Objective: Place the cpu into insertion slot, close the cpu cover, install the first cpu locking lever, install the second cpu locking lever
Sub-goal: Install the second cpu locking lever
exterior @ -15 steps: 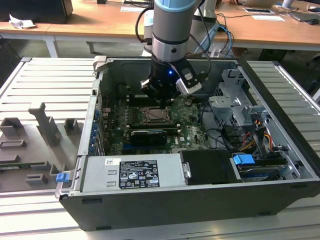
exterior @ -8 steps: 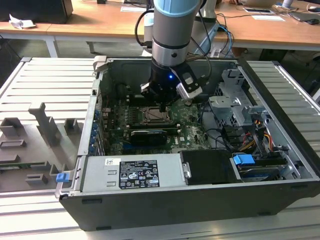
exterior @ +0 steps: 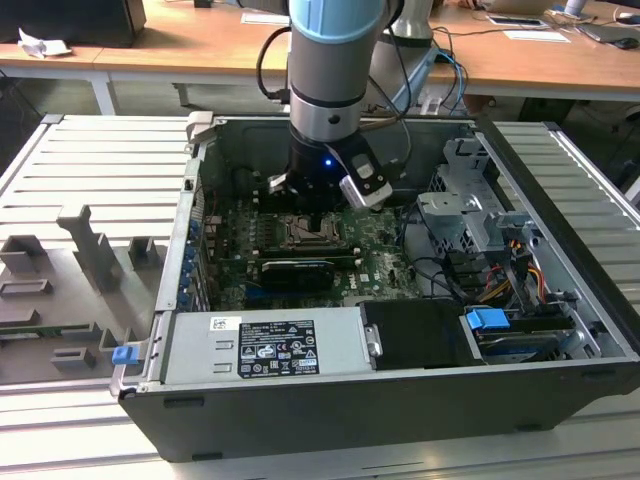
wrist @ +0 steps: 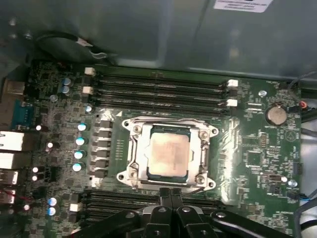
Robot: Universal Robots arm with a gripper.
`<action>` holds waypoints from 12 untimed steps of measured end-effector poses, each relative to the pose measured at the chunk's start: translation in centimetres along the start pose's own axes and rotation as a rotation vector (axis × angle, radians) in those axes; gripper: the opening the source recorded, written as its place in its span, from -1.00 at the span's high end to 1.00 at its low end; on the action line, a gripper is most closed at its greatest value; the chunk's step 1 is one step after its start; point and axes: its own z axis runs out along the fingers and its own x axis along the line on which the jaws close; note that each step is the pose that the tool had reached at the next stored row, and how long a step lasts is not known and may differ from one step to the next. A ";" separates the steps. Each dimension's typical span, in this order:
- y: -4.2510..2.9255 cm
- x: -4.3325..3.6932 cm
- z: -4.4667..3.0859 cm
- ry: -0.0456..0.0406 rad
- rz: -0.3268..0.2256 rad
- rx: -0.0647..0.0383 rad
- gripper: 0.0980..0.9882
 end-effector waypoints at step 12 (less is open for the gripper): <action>-0.81 1.65 0.36 0.0020 -0.003 -0.001 0.98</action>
